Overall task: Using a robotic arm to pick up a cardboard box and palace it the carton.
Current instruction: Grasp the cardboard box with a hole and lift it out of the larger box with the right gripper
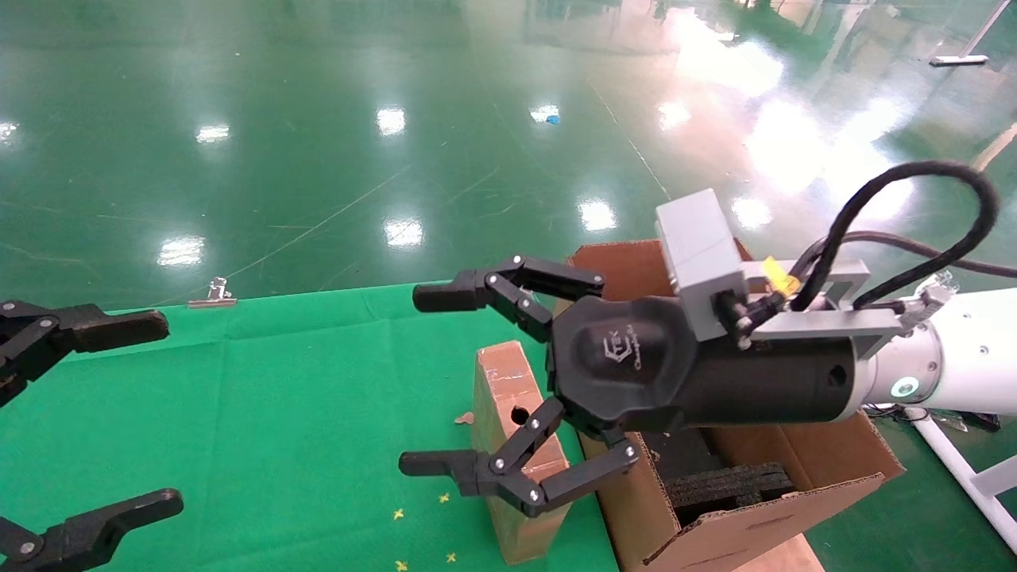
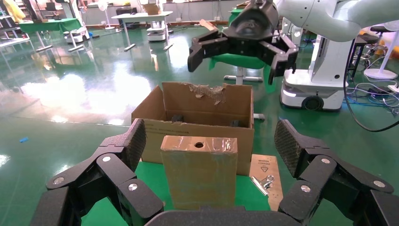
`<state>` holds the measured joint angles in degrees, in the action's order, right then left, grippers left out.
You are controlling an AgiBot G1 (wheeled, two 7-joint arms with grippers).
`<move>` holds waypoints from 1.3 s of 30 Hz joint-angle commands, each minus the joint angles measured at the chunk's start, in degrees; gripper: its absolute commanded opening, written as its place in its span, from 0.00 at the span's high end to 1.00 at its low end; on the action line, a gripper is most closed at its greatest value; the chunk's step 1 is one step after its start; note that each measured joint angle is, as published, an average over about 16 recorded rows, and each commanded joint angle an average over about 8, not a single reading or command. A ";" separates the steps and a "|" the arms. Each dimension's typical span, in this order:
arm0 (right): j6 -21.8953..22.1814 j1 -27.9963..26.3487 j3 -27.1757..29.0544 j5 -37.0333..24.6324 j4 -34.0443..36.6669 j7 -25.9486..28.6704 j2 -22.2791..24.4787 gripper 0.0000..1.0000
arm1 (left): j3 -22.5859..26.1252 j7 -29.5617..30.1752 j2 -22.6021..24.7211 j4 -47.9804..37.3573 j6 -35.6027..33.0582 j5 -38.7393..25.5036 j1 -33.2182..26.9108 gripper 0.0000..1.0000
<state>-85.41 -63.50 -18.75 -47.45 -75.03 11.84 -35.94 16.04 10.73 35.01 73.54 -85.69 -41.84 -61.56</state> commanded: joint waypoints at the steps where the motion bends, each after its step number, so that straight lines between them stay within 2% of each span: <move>1: 0.14 -0.07 -0.48 -1.12 -0.53 -0.02 0.05 0.00 | 0.01 -0.01 0.00 -0.01 0.00 0.00 0.00 0.00; 8: -0.43 -9.23 -8.87 -17.65 -2.38 4.80 -4.97 0.00 | 0.04 -0.03 -0.01 -0.03 0.00 0.02 -0.02 0.00; 14: -3.38 -21.64 -17.83 -33.16 -2.66 7.78 -11.62 0.00 | 0.07 -0.04 -0.02 -0.03 0.01 0.04 -0.03 0.00; 18: -5.06 -30.62 -26.05 -40.32 -2.57 11.48 -15.56 0.00 | 0.09 -0.05 -0.02 -0.03 0.01 0.05 -0.04 0.00; 22: -5.86 -39.36 -36.15 -42.35 -2.34 17.82 -17.78 0.00 | 0.11 -0.06 -0.03 -0.03 0.02 0.06 -0.04 0.00; 29: -5.60 -52.10 -51.72 -39.37 -2.20 26.76 -18.35 0.00 | 0.14 -0.07 -0.04 -0.04 0.03 0.08 -0.05 0.00; 33: -5.07 -56.05 -58.21 -38.24 -2.32 29.20 -18.60 0.00 | 0.15 -0.08 -0.05 -0.04 0.04 0.10 -0.05 0.00; 39: -3.95 -58.09 -64.83 -38.04 -2.52 31.36 -19.71 0.00 | 0.18 -0.10 -0.06 -0.04 0.05 0.11 -0.06 0.00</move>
<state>-89.41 -121.40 -82.62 -85.21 -77.50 43.01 -55.49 16.22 10.63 34.95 73.50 -85.64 -41.73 -61.62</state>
